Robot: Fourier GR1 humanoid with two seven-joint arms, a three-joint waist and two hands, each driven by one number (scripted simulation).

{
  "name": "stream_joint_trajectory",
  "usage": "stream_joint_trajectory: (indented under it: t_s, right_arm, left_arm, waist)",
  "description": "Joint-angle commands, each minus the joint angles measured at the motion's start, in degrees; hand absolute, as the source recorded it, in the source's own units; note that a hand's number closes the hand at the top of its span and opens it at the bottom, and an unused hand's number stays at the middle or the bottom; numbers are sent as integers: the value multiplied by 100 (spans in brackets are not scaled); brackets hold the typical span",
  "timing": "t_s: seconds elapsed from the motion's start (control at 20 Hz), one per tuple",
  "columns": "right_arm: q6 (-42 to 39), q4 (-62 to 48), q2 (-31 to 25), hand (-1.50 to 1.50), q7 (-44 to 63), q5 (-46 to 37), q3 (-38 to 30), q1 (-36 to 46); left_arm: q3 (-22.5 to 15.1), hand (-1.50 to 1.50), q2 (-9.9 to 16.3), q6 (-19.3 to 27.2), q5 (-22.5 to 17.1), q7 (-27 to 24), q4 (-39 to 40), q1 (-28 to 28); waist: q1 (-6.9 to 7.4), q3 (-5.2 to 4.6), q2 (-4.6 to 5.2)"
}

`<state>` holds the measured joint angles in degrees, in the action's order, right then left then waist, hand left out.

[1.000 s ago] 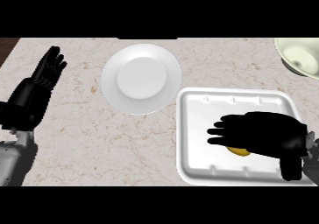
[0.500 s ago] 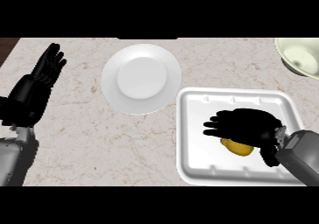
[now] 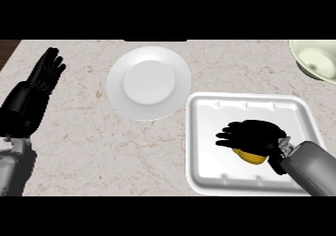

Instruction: Pick the lemon from the tray and place it in the plate

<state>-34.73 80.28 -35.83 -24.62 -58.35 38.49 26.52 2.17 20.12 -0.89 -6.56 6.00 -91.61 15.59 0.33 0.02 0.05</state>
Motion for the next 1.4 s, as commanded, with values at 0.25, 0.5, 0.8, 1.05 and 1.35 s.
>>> stream_joint_trajectory:
  t_s: [0.25, 0.5, 0.8, 1.05, 1.35]
  right_arm:
    - [570, -971, 682, 150, -494, -545, -287, -24]
    - [1692, -461, 963, 150, -511, -535, -520, -442]
    - [2163, -1746, 1169, 150, -1192, -140, -1612, 1118]
    - [2141, -2315, 756, 150, -1097, 125, -2455, 2029]
    - [2064, -3234, 572, 150, -2044, 698, -3002, 2750]
  left_arm:
    - [141, 0, -35, -229, 15, 148, -305, -244]
    - [299, 0, -15, -252, -37, 130, 26, 118]
    - [-29, 0, -306, -170, 142, 46, 36, 321]
    - [-299, 0, -379, -328, 128, 48, -200, 516]
    - [-387, 0, -421, -368, 144, 59, -149, 697]
  waist:
    - [29, 1, 3]
    - [-26, 1, 1]
    - [342, 16, 145]
    - [971, 51, 460]
    - [1148, 49, 544]
